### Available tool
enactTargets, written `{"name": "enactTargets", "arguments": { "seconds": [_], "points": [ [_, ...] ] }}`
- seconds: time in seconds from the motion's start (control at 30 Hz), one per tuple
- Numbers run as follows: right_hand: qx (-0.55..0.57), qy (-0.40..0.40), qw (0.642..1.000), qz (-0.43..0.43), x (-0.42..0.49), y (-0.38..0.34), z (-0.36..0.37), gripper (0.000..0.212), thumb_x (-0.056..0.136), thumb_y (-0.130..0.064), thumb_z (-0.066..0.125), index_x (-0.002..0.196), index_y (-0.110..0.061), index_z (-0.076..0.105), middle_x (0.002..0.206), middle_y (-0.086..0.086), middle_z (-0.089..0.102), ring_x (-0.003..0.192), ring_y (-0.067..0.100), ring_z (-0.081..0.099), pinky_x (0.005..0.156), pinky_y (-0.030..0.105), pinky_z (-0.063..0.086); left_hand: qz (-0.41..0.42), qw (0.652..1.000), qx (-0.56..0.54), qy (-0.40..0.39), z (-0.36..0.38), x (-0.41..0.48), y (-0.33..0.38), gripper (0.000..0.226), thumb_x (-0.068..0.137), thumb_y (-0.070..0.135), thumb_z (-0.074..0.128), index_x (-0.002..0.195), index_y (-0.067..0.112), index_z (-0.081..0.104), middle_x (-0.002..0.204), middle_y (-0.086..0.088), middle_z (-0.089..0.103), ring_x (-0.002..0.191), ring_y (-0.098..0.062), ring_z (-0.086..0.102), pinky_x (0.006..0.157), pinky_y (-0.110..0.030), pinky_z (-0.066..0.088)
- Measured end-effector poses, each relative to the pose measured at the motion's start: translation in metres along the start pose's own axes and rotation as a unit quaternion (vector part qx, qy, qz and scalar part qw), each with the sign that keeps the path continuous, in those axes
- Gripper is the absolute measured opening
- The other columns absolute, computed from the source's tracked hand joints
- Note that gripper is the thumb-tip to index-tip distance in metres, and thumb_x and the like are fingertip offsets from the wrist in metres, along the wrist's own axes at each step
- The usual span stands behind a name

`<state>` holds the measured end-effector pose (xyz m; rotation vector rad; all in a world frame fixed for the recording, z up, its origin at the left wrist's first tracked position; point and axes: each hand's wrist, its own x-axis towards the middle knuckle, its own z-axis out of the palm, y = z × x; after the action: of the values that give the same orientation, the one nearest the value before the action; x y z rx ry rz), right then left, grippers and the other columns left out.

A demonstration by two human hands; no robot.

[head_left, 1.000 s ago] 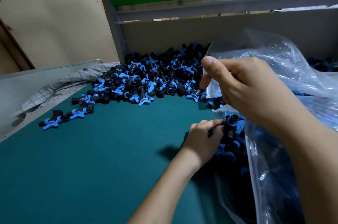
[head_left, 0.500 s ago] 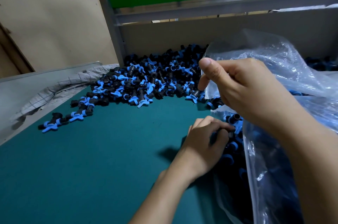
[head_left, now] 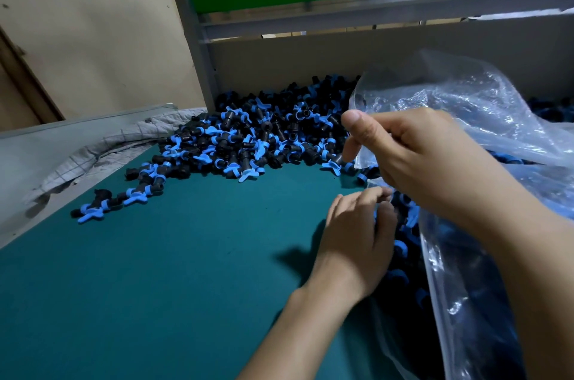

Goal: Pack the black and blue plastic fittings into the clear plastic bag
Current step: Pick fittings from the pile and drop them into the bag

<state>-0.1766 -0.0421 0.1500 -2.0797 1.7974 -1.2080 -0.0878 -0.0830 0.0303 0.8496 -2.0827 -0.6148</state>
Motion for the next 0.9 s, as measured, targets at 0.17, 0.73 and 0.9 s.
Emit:
{"name": "enactTargets", "arguments": {
  "seconds": [0.17, 0.73, 0.9],
  "points": [
    [-0.040, -0.028, 0.999, 0.013, 0.001, 0.002, 0.003, 0.055, 0.095, -0.065, 0.032, 0.075, -0.030, 0.070, 0.045, -0.008, 0.052, 0.048, 0.005, 0.052, 0.054, 0.028, 0.040, 0.017, 1.000, -0.019, 0.006, -0.004, -0.003, -0.012, 0.025, 0.104, 0.015, 0.039, 0.085, 0.031, 0.044, 0.083, 0.010, 0.046, 0.096, -0.023, 0.051, 0.094, -0.044, 0.042],
    [-0.108, -0.166, 0.976, 0.089, 0.001, 0.019, 0.016, 0.040, 0.098, -0.060, 0.038, 0.096, -0.029, 0.064, 0.064, -0.010, 0.071, 0.051, -0.005, 0.056, 0.055, 0.023, 0.040, -0.279, 0.909, 0.289, 0.116, -0.065, 0.048, -0.152, 0.055, 0.098, 0.030, 0.045, 0.149, 0.016, 0.030, 0.157, -0.016, 0.020, 0.142, -0.034, 0.021, 0.113, -0.049, 0.024],
    [-0.082, -0.194, 0.972, 0.105, 0.000, 0.025, 0.019, 0.034, 0.098, -0.059, 0.040, 0.102, -0.031, 0.060, 0.068, -0.012, 0.072, 0.038, 0.001, 0.055, 0.048, 0.020, 0.037, -0.349, 0.877, 0.319, 0.089, -0.076, 0.071, -0.170, 0.059, 0.100, 0.031, 0.040, 0.152, 0.010, 0.023, 0.159, -0.015, 0.019, 0.142, -0.035, 0.023, 0.114, -0.049, 0.022]
  ]
}}
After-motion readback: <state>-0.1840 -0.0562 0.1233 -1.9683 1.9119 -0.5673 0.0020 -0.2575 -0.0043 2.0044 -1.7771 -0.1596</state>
